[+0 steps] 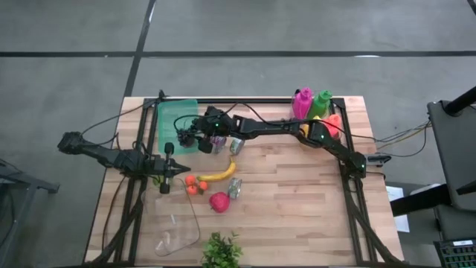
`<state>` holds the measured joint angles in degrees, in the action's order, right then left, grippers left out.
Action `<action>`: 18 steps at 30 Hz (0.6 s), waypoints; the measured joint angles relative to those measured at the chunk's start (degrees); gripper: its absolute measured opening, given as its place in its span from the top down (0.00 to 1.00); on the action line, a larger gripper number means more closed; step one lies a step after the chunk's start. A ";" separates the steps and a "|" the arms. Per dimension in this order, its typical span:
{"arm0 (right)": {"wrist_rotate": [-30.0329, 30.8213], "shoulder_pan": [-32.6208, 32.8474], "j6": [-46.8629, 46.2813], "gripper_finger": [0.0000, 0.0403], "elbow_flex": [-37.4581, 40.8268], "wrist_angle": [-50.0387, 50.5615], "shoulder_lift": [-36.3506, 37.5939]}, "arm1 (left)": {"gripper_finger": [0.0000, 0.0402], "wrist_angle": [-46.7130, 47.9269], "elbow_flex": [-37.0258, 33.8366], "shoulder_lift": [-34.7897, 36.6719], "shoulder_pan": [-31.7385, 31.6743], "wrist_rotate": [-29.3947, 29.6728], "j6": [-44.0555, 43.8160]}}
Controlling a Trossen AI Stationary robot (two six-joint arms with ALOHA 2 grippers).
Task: Pick & Place Food Item
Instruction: Put the grapes into the green bin
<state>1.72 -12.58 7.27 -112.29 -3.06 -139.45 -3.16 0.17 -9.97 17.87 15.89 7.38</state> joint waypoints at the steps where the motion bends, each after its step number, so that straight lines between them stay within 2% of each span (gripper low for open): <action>1: -0.02 0.04 0.05 0.22 -0.97 0.51 -0.51 | 1.00 0.02 0.00 -0.02 0.00 -0.01 -0.10; 11: -0.03 0.00 -1.07 0.22 -7.43 3.41 -5.47 | 1.00 0.01 0.01 -0.03 0.02 -0.02 -0.10; 18: -0.27 -0.31 0.31 0.22 -15.60 3.09 -11.14 | 1.00 0.02 -0.01 -0.04 0.02 -0.03 -0.07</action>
<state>1.45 -12.88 7.58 -127.90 0.03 -150.59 -3.14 0.16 -10.01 17.89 15.86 7.32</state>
